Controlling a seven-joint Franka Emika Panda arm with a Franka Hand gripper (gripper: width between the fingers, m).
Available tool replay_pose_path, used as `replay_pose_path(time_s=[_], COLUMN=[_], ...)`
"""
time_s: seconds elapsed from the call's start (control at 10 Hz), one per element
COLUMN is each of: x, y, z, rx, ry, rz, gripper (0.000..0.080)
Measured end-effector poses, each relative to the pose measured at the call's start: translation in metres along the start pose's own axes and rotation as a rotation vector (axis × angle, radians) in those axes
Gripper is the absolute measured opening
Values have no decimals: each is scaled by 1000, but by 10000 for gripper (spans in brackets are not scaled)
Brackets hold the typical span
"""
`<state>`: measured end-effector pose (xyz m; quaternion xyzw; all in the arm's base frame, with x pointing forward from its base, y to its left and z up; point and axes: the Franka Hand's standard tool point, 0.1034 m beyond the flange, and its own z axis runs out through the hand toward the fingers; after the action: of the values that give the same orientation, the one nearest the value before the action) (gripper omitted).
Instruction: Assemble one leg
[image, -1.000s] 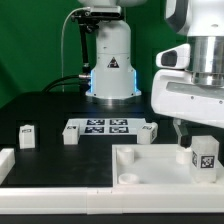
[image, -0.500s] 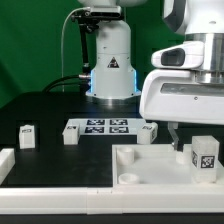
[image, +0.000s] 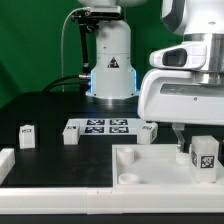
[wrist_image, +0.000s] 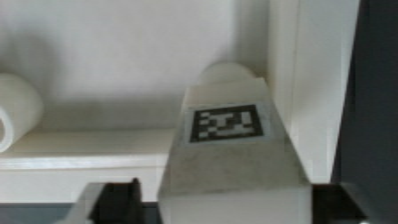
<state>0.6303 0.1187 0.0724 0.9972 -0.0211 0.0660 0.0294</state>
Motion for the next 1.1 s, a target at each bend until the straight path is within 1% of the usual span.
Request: replay_pose_path(time_s=[0.1, 0.3, 0.4, 0.5, 0.6, 0.7, 1.1], x=[0, 0, -1, -2, -2, -3, -5], y=[0, 0, -1, -4, -4, -3, -1], z=[0, 0, 0, 0, 0, 0, 0], rx=[0, 0, 1, -4, -14, -27, -70], ry=[0, 0, -2, -5, -2, 2, 10], rz=[14, 50, 131, 344, 483, 683, 1238], gripper=[292, 292, 292, 292, 292, 292, 294])
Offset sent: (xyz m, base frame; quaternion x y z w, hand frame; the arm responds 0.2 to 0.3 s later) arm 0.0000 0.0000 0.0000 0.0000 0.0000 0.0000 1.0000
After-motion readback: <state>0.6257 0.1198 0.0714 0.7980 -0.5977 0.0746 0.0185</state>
